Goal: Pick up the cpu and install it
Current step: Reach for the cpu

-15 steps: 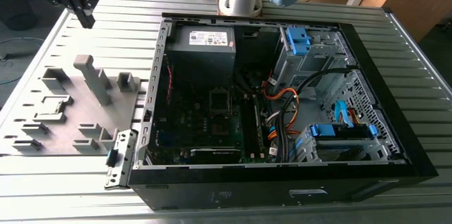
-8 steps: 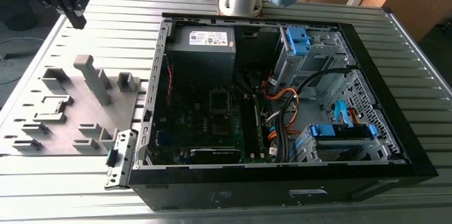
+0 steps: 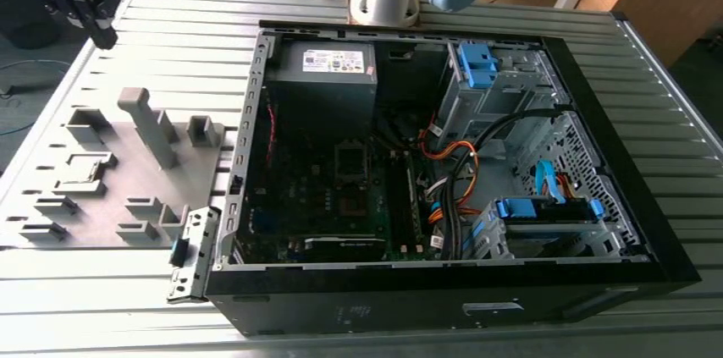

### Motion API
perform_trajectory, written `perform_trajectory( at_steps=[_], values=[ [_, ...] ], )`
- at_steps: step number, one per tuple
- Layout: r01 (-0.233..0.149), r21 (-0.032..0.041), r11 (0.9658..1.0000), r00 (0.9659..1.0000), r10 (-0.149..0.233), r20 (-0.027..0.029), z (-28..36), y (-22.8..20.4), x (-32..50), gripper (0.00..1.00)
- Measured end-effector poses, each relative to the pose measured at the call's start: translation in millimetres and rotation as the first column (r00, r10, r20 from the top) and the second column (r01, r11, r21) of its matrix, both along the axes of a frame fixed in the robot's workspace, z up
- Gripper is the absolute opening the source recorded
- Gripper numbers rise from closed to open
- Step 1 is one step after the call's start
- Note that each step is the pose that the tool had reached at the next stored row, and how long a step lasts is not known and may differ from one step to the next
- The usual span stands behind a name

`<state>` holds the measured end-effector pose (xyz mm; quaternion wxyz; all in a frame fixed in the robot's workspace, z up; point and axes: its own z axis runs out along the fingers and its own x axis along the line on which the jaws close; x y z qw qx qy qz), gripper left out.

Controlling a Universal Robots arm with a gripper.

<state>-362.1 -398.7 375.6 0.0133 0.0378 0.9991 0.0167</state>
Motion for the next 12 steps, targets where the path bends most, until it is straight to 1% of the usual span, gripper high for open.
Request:
perform_trajectory(
  at_steps=[5, 8, 12],
  values=[
    [0.000, -0.0005, 1.0000, 1.0000, 0.000, 0.0000, -2.8, -0.1, -10.0, 0.11],
    [0.000, -0.0005, 1.0000, 1.0000, 0.000, 0.0000, -4.4, -0.9, -15.4, 0.11],
    [0.000, -0.0004, 1.0000, 1.0000, 0.000, 0.0000, -6.8, -4.7, -19.2, 0.11]
  ],
)
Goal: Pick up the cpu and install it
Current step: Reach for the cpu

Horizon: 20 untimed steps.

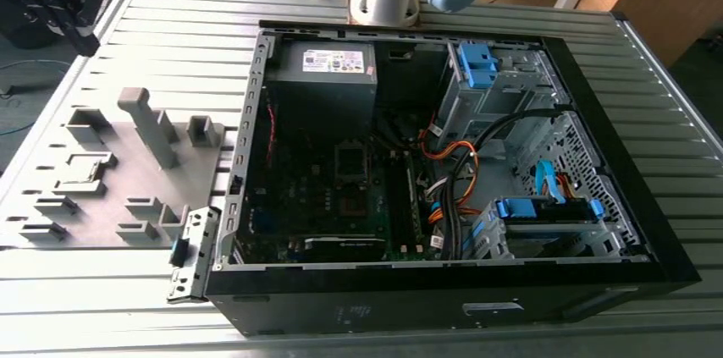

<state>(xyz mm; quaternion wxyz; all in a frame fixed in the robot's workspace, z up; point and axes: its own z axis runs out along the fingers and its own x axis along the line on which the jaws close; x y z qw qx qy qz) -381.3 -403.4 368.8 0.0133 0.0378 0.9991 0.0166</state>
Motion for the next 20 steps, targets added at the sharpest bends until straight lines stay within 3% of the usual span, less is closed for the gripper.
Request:
perform_trajectory(
  at_steps=[6, 16, 20],
  values=[
    [0.000, -0.0001, 1.0000, 1.0000, 0.000, 0.0000, -3.2, -6.6, -4.1, 0.11],
    [-0.002, 0.0000, 1.0000, 1.0000, 0.002, -0.0002, -12.9, -21.2, -5.0, 0.11],
    [-0.005, 0.0000, 1.0000, 1.0000, 0.005, -0.0008, -16.8, -24.0, -5.1, 0.11]
  ],
)
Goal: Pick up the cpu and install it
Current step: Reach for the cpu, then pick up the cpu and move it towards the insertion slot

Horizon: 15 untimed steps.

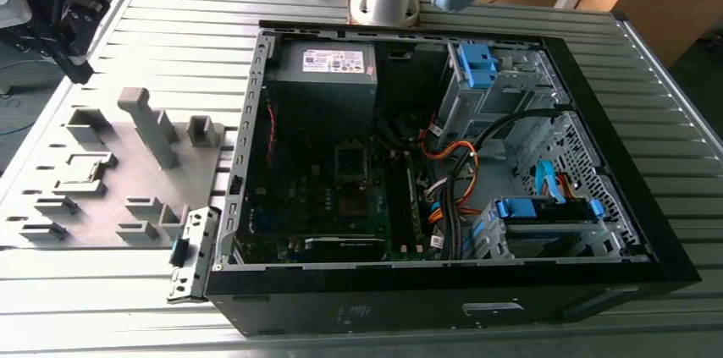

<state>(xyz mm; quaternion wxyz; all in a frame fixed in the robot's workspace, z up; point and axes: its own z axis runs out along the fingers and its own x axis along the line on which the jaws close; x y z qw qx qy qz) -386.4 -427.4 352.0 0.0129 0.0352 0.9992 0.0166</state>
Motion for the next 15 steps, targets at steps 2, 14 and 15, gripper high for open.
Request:
perform_trajectory(
  at_steps=[2, 14, 15],
  values=[
    [-0.001, -0.0002, 1.0000, 1.0000, 0.001, -0.0003, -0.2, 0.0, 0.0, 0.11],
    [-0.001, 0.0000, 1.0000, 1.0000, 0.001, 0.0000, -3.7, -0.1, -0.5, 0.11],
    [-0.001, -0.0001, 1.0000, 1.0000, 0.001, -0.0001, -4.1, -0.1, -1.1, 0.11]
  ],
)
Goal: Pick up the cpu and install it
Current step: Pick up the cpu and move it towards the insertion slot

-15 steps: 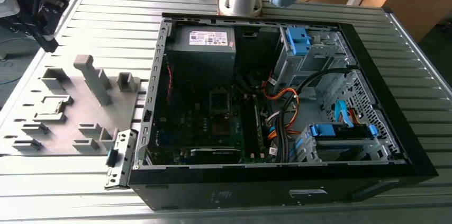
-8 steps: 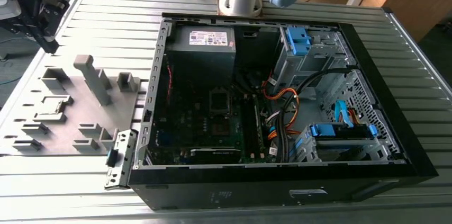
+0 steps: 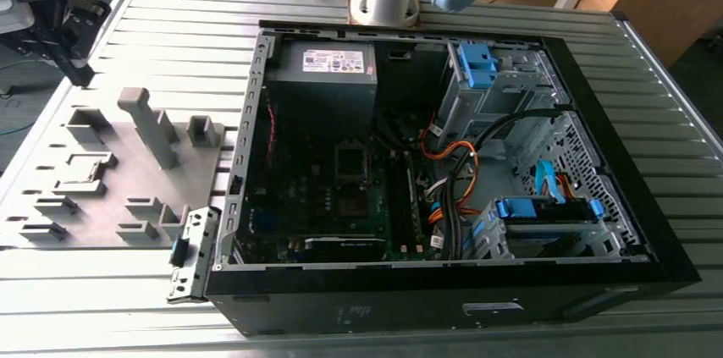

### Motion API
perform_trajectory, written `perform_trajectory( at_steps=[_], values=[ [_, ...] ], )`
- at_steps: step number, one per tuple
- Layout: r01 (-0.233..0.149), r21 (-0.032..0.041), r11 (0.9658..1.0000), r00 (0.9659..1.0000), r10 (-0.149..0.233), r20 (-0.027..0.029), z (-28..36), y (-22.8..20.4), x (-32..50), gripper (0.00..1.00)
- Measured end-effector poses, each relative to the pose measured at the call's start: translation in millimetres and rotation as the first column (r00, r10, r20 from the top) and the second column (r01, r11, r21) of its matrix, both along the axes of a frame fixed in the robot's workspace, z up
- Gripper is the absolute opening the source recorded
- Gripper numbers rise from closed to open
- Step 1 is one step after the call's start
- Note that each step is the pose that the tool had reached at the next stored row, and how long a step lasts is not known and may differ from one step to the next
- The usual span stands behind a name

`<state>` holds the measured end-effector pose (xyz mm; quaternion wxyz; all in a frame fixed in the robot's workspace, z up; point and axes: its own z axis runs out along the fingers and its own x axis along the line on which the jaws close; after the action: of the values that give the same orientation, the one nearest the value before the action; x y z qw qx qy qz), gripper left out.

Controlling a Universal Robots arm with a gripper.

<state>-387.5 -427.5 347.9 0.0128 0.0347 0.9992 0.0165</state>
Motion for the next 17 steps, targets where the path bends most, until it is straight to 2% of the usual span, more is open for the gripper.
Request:
perform_trajectory(
  at_steps=[9, 17],
  values=[
    [0.000, 0.0001, 1.0000, 1.0000, 0.000, 0.0002, -6.9, 0.0, -9.5, 0.11],
    [0.000, 0.0000, 1.0000, 1.0000, 0.000, 0.0000, -14.0, 0.0, -14.6, 0.11]
  ],
)
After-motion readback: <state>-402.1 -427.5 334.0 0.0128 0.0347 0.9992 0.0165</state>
